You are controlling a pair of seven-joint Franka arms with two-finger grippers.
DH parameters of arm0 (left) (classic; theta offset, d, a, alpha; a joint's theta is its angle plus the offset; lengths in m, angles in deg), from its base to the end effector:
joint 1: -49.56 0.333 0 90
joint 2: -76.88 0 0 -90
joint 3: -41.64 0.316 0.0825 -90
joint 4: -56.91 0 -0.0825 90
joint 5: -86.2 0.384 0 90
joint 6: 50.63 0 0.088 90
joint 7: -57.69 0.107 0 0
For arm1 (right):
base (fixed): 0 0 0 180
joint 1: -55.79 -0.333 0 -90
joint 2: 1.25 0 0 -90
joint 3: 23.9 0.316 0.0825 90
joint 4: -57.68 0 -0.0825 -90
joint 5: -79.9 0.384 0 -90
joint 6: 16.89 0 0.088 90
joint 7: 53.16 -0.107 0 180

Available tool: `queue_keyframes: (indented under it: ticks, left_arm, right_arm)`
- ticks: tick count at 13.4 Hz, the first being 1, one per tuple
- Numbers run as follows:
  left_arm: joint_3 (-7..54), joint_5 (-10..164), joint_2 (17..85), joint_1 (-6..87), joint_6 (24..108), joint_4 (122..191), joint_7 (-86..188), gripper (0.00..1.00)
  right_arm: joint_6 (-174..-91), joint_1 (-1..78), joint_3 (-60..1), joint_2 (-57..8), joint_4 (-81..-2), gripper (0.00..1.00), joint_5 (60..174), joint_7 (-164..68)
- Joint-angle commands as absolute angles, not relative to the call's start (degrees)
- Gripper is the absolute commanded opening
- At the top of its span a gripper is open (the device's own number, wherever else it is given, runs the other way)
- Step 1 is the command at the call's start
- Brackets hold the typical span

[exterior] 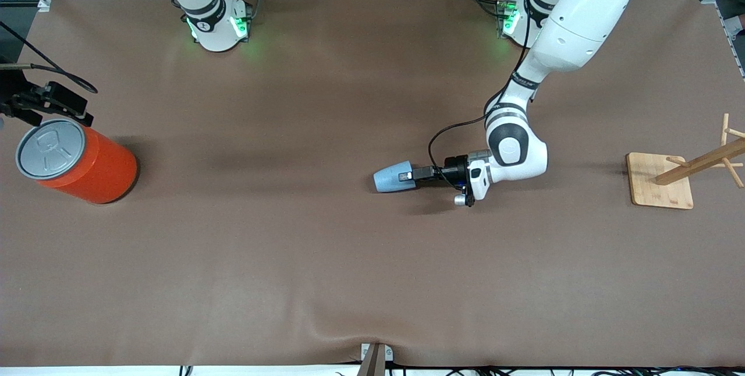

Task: Flip cup
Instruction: 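Close the left gripper on the rim of the lying cup, then lift the cup with the left gripper toward the wooden stand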

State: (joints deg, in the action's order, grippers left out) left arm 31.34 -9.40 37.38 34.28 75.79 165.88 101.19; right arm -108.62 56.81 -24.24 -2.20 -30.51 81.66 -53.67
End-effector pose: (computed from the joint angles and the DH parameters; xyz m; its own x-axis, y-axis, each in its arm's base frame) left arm 0.5386 -0.2928 0.1374 0.9727 0.0989 -0.2098 0.2315 -0.3547 0.9059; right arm 0.5631 -0.0101 0.6330 0.9984 -0.0335 0.0449 -0.0321 -0.9990 -0.0310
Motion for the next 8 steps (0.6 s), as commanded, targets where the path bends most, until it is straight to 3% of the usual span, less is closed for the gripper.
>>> queue_keyframes:
  ticks: [1,2,5,8]
  left_arm:
    - [31.18,-10.92,36.54,34.0,75.58,165.02,103.04,0.36]
    - [31.18,-10.83,36.54,34.09,75.5,165.02,103.04,0.2]
    - [31.27,-10.39,36.01,34.7,74.35,165.19,104.52,0.0]
    - [31.27,-10.3,36.01,35.14,72.96,165.28,105.5,0.0]
  right_arm:
    - [-110.57,56.66,-24.25,-3.27,-29.95,1.0,80.86,-53.16]
    - [-110.84,56.66,-24.34,-3.27,-29.95,1.0,80.86,-53.07]
    - [-111.8,56.49,-24.34,-3.89,-30.04,1.0,80.25,-53.07]
    - [-111.81,55.79,-24.34,-3.98,-30.3,1.0,78.67,-53.07]
